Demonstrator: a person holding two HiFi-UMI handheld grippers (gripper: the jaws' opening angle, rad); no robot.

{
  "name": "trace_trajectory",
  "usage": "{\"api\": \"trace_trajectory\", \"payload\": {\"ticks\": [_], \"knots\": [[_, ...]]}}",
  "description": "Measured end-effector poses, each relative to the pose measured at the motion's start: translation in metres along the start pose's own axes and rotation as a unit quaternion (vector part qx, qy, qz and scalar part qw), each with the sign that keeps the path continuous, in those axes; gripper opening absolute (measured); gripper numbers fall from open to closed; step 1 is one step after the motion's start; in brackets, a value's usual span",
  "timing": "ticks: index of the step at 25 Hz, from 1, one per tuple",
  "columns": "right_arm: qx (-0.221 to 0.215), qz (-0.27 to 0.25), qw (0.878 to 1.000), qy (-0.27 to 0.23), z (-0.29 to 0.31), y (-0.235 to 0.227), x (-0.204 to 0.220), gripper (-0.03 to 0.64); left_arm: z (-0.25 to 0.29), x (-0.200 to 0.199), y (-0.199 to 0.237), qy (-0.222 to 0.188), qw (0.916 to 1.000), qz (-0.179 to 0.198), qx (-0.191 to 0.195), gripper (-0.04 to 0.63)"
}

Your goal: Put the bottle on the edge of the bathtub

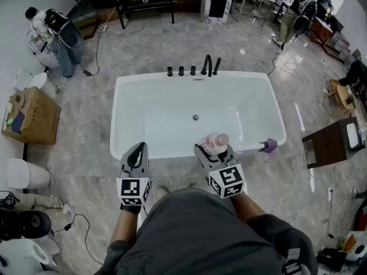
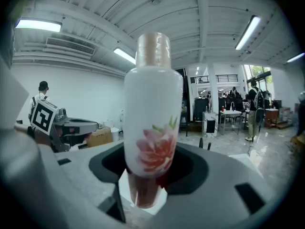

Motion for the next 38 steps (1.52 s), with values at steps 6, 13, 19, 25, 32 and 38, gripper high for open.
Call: {"api": "trace_trajectory", "payload": {"ticks": [6, 13, 19, 25, 32, 38], "knots": [[-0.002, -0.005, 1.000, 0.000, -0.005, -0.002, 0.002, 0.232, -0.002, -0.001, -0.006, 0.001, 1.0000, 0.002, -0.003, 0.003], [-0.010, -0.009, 1.000, -0.007, -0.012, -0.009, 0.001, 0.232, -0.003, -0.001, -0.012, 0.002, 0.9999, 0.001, -0.015, 0.003], [-0.022, -0.010, 1.000, -0.002, -0.020, -0.021, 0.011, 0.232, -0.004, 0.005, -0.026, 0.012, 0.9994, -0.004, -0.031, 0.003], [-0.045, -0.012, 0.999, 0.021, -0.021, -0.031, 0.040, 0.232, -0.016, 0.027, -0.042, 0.033, 0.9977, -0.015, -0.057, 0.003], [-0.063, -0.010, 0.997, 0.042, -0.001, -0.034, 0.052, 0.232, -0.021, 0.046, -0.034, 0.055, 0.9946, -0.031, -0.082, 0.003], [-0.060, -0.010, 0.997, 0.048, 0.035, -0.025, 0.051, 0.232, -0.017, 0.065, 0.003, 0.065, 0.9923, -0.050, -0.093, 0.003]]}}
Point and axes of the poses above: the fingertips, and each gripper's own axes: z forward along the fingers, y to its left, x out of its underside, the point moved 5 cm from there along -z, backward along the fingers, and after that the axes turned 2 degrees about -z, right-handed, at the moved point
